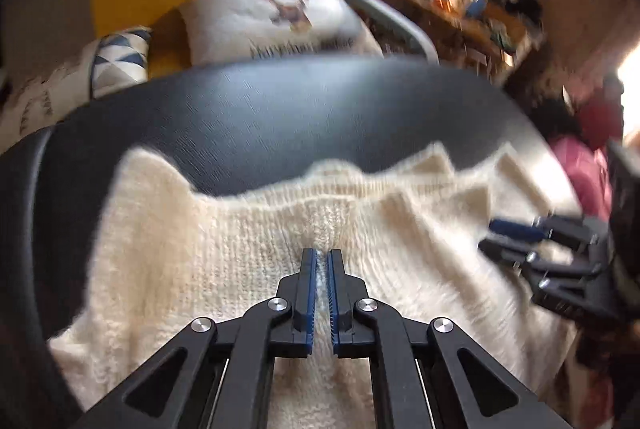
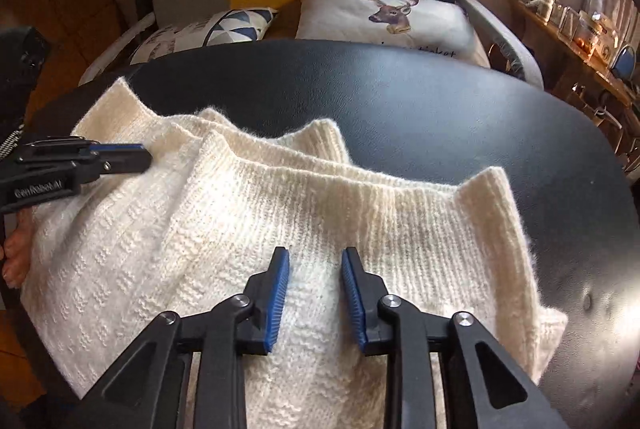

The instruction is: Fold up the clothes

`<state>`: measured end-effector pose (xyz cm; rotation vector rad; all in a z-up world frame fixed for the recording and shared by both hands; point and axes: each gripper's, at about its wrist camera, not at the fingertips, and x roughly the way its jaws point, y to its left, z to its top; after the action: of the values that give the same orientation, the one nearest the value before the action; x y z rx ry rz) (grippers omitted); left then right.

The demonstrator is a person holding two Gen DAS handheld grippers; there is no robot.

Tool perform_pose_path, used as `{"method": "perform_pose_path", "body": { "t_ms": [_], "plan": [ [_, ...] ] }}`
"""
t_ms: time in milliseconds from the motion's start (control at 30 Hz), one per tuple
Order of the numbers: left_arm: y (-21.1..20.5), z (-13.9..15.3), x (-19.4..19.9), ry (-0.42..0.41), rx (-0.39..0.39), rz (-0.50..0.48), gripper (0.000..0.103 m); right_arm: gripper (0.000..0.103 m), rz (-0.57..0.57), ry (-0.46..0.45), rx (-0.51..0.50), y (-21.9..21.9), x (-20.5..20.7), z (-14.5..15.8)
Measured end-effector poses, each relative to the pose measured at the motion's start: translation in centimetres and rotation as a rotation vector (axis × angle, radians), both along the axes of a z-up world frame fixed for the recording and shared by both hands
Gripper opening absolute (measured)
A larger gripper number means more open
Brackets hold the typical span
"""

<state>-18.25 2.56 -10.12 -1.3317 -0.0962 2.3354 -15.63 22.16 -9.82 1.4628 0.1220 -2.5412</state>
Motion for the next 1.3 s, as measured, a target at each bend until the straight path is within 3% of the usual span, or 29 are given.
{"method": "perform_pose_path", "body": {
  "t_ms": [100, 267, 300, 500, 600, 700, 800, 900, 1000, 1100, 1300],
  "plan": [
    [-0.7, 0.6, -0.6, 0.042, 0.043, 0.056, 0.005, 0.024, -0.054, 0.003, 0.03, 1.0, -0.6, -0.3],
    [1.4, -2.8, -2.0, 0.0, -0.058, 0.011, 0.01, 0.024, -0.098, 0.029, -0.008, 1.9, -0.1, -1.7],
    [1.4, -2.9, -1.8, 0.031, -0.062, 0.004, 0.01, 0.024, -0.104, 0.037, -0.015, 2.0, 0.0, -1.8],
    [-0.3, -1.6, -1.8, 0.034, 0.023, 0.06, 0.012, 0.024, -0.117, 0.02, -0.081, 3.0, -0.4, -1.6],
    [-1.8, 0.3, -1.1, 0.102, 0.048, 0.109, 0.024, 0.024, -0.13, 0.032, -0.051, 2.9, -0.5, -0.1],
    [-3.5, 1.6, -0.8, 0.161, 0.049, 0.158, 0.026, 0.024, -0.066, 0.076, -0.109, 1.7, 0.0, 1.9],
    [-4.8, 1.7, -0.9, 0.182, 0.026, 0.194, 0.033, 0.026, 0.013, 0.048, -0.088, -0.6, -0.8, 1.8],
    [-4.9, 0.2, -1.1, 0.154, -0.039, 0.178, 0.034, 0.026, 0.089, -0.03, -0.054, -3.0, -2.2, -0.2],
    [-4.9, -2.5, -1.3, 0.091, -0.104, 0.159, 0.038, 0.026, 0.098, -0.028, 0.039, -3.6, -3.6, -1.5],
    [-5.1, -2.5, -0.5, 0.102, -0.087, 0.15, 0.038, 0.026, -0.007, -0.036, -0.033, -1.3, -4.3, -1.7],
    [-5.4, -2.5, 0.6, 0.078, -0.068, 0.137, 0.038, 0.026, -0.044, -0.048, -0.137, 0.4, -3.4, -1.5]
  ]
}}
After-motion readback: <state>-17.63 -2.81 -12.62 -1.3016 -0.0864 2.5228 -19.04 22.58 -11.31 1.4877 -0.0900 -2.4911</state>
